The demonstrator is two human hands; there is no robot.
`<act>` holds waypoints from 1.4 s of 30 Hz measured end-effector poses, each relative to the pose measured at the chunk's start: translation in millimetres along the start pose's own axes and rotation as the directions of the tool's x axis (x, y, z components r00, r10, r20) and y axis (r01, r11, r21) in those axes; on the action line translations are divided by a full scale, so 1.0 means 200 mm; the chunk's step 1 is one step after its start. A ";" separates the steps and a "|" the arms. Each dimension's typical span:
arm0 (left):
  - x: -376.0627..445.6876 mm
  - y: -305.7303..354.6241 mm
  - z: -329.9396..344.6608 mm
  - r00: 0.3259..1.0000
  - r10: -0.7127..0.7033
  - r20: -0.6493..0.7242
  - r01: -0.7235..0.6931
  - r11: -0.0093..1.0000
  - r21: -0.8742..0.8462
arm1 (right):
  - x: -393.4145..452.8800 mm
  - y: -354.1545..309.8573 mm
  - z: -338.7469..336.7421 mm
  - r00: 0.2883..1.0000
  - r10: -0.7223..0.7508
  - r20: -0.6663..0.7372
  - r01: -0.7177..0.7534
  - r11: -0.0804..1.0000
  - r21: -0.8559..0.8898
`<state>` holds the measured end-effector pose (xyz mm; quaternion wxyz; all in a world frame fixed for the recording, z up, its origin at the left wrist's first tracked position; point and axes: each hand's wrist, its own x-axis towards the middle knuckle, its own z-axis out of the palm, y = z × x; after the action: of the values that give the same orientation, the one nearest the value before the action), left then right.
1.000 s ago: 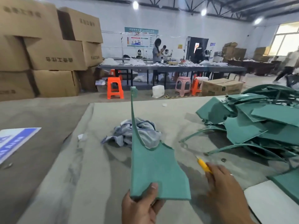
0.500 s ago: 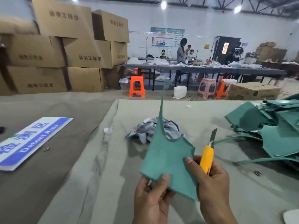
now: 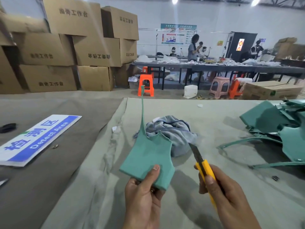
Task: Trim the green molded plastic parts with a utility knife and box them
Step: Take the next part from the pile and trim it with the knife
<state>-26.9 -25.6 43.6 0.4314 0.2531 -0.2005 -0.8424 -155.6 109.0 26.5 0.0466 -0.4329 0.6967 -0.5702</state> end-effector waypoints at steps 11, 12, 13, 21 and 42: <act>-0.07 0.05 0.02 0.938 -0.335 0.088 0.341 0.938 -0.062 | 0.00 0.00 0.07 0.999 -0.021 0.043 0.010 0.970 0.244; -0.07 0.04 0.03 0.929 -0.358 0.095 0.364 0.930 -0.058 | 0.00 0.00 0.08 0.999 -0.025 0.047 0.012 0.963 0.268; -0.08 0.04 0.04 0.922 -0.374 0.099 0.380 0.924 -0.050 | 0.00 0.01 0.08 0.998 -0.036 0.058 0.017 0.956 0.294; -0.07 0.05 0.03 0.888 -0.441 0.130 0.453 0.888 -0.081 | 0.03 0.04 0.07 0.962 -0.208 -0.179 0.213 0.977 0.011; -0.09 0.02 0.00 0.776 -0.610 0.160 0.625 0.778 -0.067 | -0.01 -0.01 0.06 0.882 -0.454 -0.127 0.465 0.882 0.077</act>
<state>-15.6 -14.0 50.5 0.1312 0.2242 -0.0845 -0.9620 -145.7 101.0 22.5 -0.1041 -0.5520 0.5446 -0.6228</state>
